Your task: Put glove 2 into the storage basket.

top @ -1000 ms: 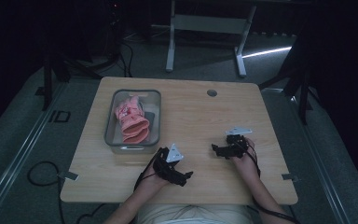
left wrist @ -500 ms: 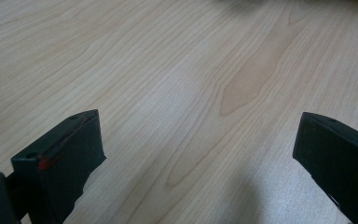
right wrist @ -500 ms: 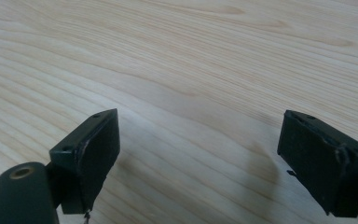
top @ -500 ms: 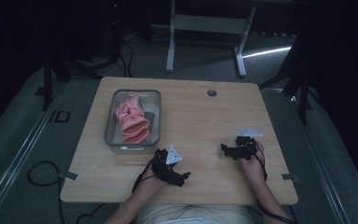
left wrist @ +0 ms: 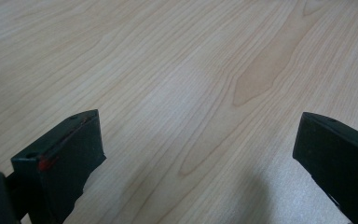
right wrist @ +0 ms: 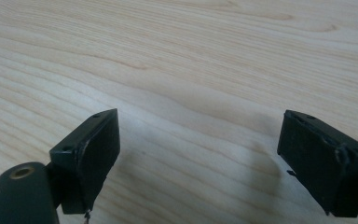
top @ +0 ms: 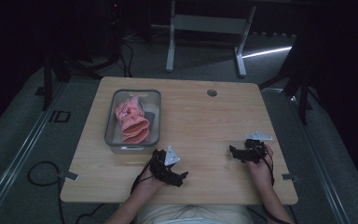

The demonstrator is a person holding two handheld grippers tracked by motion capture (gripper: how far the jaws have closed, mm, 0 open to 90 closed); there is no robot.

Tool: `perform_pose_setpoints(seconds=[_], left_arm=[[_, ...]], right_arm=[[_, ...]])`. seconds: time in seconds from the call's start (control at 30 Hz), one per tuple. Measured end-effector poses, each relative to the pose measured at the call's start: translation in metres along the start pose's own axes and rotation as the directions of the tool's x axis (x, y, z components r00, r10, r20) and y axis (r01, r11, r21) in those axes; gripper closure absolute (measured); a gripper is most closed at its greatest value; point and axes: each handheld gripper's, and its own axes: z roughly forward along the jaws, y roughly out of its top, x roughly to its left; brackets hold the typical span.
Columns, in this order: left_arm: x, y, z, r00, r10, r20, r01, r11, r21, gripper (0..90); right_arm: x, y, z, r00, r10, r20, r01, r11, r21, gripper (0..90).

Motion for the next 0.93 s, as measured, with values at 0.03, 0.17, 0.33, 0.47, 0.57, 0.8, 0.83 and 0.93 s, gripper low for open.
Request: perform_pose_setpoints(seconds=[0.03, 0.17, 0.33, 0.47, 0.57, 0.8, 0.83, 0.93], left_arm=[[0.0, 0.0, 0.0, 1.0, 0.002, -0.004, -0.002, 1.0, -0.001, 1.3], [0.0, -0.002, -0.001, 0.9999, 0.006, -0.016, -0.006, 1.0, -0.006, 1.4], [0.001, -0.003, -0.003, 0.9997, 0.001, -0.026, -0.002, 0.9998, -0.019, 1.4], [0.001, -0.005, -0.003, 0.9992, -0.009, -0.039, 0.008, 0.9997, -0.025, 1.4], [0.002, -0.005, -0.003, 0.9992, -0.009, -0.039, 0.008, 0.9995, -0.03, 1.4], [0.003, -0.006, -0.003, 0.9993, -0.004, -0.037, 0.003, 0.9996, -0.027, 1.4], [0.003, -0.006, -0.003, 0.9993, -0.004, -0.037, 0.003, 0.9996, -0.027, 1.4], [0.003, -0.006, -0.003, 0.9993, -0.006, -0.036, 0.005, 0.9996, -0.029, 1.4]], right_arm=[[-0.001, -0.001, -0.001, 1.0, -0.002, 0.005, 0.002, 1.0, -0.002, 12.7], [-0.004, -0.002, -0.002, 1.0, 0.004, 0.006, -0.004, 1.0, -0.002, 12.6], [-0.008, -0.003, -0.003, 0.9992, 0.024, 0.03, -0.024, 1.0, -0.008, 12.7], [-0.013, -0.003, -0.004, 0.9976, 0.047, 0.051, -0.046, 0.999, -0.017, 12.7], [-0.015, -0.003, -0.004, 0.9965, 0.055, 0.064, -0.053, 0.998, -0.02, 12.7], [-0.015, -0.002, -0.003, 0.9964, 0.052, 0.067, -0.051, 0.999, -0.014, 12.6], [-0.015, -0.002, -0.003, 0.9964, 0.052, 0.067, -0.051, 0.999, -0.014, 12.6], [-0.015, -0.002, -0.003, 0.9963, 0.055, 0.066, -0.055, 0.998, -0.014, 12.6]])
